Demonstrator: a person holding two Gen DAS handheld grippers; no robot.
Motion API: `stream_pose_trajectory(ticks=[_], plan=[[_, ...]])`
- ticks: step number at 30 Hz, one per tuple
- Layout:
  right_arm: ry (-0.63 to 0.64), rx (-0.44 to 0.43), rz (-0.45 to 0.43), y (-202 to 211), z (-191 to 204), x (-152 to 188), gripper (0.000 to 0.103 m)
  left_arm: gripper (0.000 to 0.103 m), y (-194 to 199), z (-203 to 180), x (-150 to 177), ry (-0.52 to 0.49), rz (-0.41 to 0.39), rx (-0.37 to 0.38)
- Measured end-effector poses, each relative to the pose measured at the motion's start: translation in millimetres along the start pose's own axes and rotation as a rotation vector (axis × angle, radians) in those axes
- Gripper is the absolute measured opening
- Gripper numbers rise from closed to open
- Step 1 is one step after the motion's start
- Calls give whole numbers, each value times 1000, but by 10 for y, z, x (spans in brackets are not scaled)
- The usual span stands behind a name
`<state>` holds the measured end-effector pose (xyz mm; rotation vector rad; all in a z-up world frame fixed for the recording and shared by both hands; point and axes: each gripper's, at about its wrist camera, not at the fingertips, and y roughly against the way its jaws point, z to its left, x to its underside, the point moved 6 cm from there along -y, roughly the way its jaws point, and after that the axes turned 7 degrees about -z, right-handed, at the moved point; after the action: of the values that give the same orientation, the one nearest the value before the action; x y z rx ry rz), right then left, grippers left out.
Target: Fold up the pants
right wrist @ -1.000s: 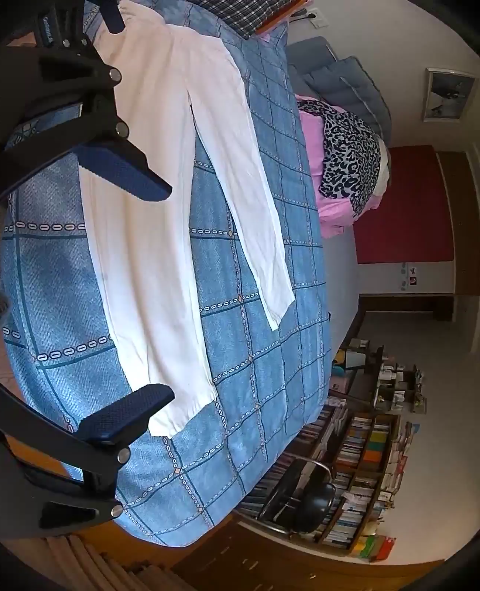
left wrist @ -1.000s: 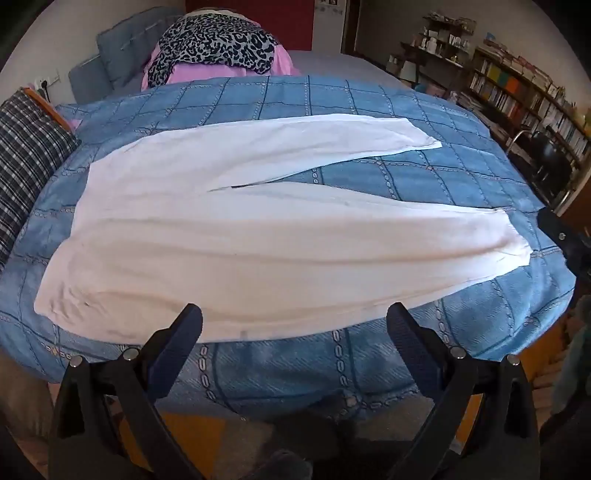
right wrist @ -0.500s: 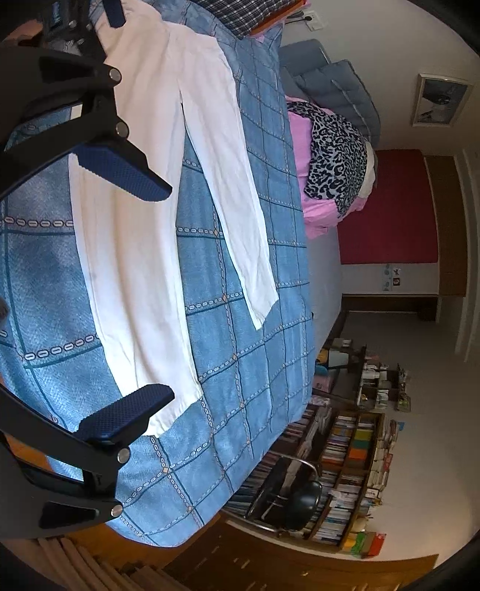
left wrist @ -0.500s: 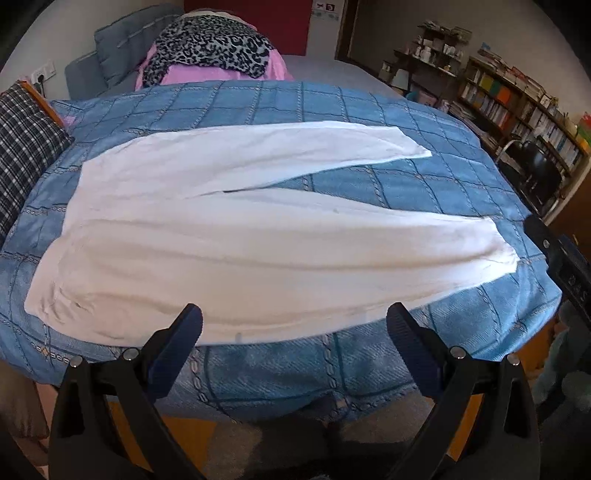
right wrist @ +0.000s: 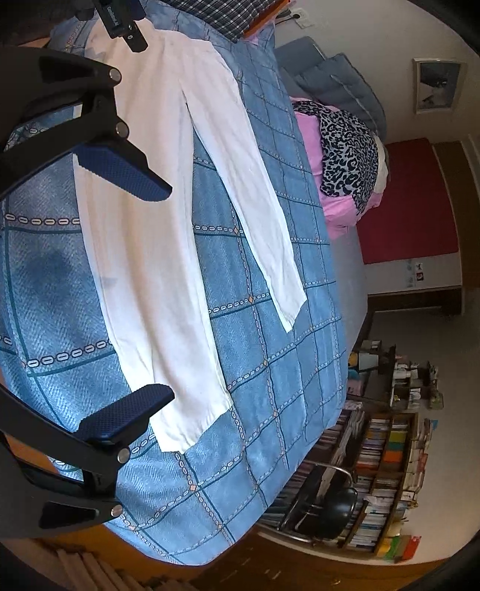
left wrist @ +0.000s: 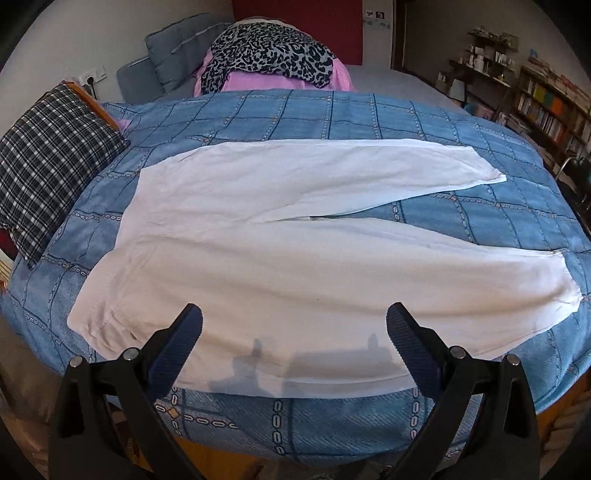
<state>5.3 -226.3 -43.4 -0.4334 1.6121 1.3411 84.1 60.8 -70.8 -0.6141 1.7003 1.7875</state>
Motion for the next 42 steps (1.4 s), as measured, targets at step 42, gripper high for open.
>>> stream_pose_trajectory(ticks=[42], plan=[[-13,-101,140,-560,55,60,98,101,-492,158,-246,-40,18,-92]])
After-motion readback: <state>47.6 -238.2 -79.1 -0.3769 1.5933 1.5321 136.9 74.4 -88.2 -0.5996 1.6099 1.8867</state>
